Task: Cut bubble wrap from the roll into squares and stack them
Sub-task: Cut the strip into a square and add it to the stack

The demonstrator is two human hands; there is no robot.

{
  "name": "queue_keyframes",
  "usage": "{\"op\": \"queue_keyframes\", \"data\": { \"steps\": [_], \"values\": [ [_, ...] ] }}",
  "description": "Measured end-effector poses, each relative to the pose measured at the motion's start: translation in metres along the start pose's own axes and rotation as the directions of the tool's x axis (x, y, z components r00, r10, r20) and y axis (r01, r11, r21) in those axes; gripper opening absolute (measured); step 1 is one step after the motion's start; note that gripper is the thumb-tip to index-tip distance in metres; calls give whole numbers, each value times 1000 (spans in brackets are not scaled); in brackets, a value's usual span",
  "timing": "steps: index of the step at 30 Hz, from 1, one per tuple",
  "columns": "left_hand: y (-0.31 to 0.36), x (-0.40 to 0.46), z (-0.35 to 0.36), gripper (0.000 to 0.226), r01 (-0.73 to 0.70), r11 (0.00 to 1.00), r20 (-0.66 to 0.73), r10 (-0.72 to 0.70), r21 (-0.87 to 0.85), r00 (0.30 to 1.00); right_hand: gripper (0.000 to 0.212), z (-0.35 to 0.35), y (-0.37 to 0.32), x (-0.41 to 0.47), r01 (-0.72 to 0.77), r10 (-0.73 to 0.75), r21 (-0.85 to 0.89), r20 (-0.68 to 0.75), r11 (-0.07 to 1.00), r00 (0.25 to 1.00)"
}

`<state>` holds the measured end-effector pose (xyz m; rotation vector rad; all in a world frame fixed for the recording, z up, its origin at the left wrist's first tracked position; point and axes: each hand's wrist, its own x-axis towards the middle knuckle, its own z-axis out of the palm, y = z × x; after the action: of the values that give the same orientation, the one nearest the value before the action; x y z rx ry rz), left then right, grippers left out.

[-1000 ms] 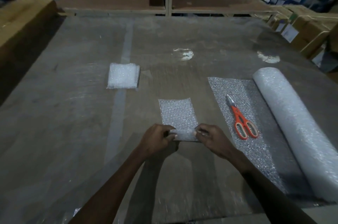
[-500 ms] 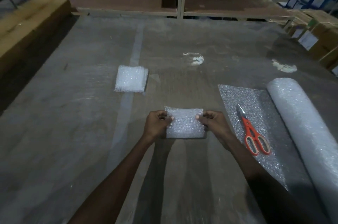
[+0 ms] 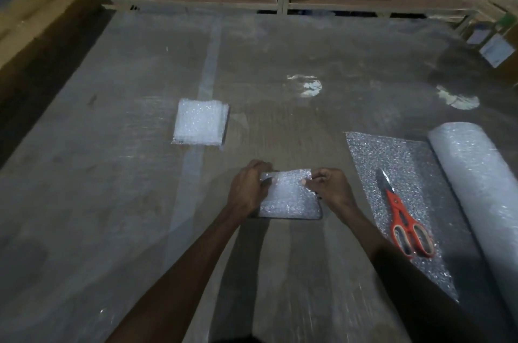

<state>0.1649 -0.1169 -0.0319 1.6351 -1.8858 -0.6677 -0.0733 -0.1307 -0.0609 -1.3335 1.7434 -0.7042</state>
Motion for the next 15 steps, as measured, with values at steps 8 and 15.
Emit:
{"op": "queue_keyframes", "data": {
  "steps": [8, 15],
  "values": [
    [-1, 10, 0, 24, -239, 956, 131, 219, 168, 967, 35, -8, -14, -16, -9, 7, -29, -77, 1000, 997],
    [-2, -17, 1, 18, -133, 962, 73, 119, 237, 990, 18, -18, -13, -64, -3, 5, 7, -285, 1000, 959]
  ]
}}
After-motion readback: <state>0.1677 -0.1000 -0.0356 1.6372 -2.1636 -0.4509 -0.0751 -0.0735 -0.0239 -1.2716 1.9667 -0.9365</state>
